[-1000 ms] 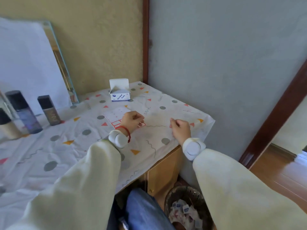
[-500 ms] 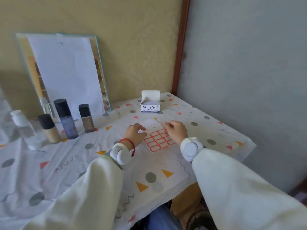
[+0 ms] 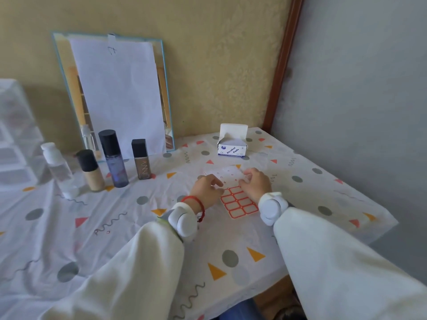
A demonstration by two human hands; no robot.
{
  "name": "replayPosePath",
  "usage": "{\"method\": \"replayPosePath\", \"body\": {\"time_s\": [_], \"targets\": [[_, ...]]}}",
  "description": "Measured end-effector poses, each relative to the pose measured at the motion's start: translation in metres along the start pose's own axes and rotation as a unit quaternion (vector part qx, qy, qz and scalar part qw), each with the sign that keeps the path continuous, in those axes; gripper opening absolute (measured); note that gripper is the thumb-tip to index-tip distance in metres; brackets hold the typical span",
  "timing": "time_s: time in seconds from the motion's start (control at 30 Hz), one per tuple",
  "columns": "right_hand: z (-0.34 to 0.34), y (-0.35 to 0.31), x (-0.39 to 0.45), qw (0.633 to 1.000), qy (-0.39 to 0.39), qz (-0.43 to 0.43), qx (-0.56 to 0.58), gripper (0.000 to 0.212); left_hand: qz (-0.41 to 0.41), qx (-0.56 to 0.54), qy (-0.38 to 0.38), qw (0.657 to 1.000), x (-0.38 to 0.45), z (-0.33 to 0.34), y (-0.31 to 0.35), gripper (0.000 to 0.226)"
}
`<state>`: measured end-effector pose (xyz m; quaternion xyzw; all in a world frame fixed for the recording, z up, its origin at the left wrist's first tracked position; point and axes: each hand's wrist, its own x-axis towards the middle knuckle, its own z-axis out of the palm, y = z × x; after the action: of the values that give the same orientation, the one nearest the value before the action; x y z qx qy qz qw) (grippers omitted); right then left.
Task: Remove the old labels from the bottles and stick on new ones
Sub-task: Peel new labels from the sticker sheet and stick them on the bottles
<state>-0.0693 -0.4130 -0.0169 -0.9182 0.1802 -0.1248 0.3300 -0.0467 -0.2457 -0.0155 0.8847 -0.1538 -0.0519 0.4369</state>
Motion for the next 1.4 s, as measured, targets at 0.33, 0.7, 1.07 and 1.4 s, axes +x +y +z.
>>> {"method": "replayPosePath", "body": {"time_s": [0.33,0.7,1.07,1.4], "targets": [[0.007,-0.022,-0.008,0.982,0.044,-0.012,0.186,0.029,0.004,-0.075,0.017,0.997,-0.013,-0.04,-0.006,0.008],[0.059,-0.097,-0.048,0.94,-0.097,-0.062,0.321,0.018,-0.01,0.053,0.106,0.993,-0.051,-0.114,-0.059,0.017],[0.099,-0.146,-0.069,0.904,-0.19,-0.106,0.367,0.016,0.008,0.087,0.071,0.994,-0.067,-0.148,-0.095,0.043],[0.11,-0.167,-0.046,0.902,-0.208,-0.164,0.342,0.014,0.039,0.054,0.14,0.988,-0.053,-0.175,-0.101,0.019]]}}
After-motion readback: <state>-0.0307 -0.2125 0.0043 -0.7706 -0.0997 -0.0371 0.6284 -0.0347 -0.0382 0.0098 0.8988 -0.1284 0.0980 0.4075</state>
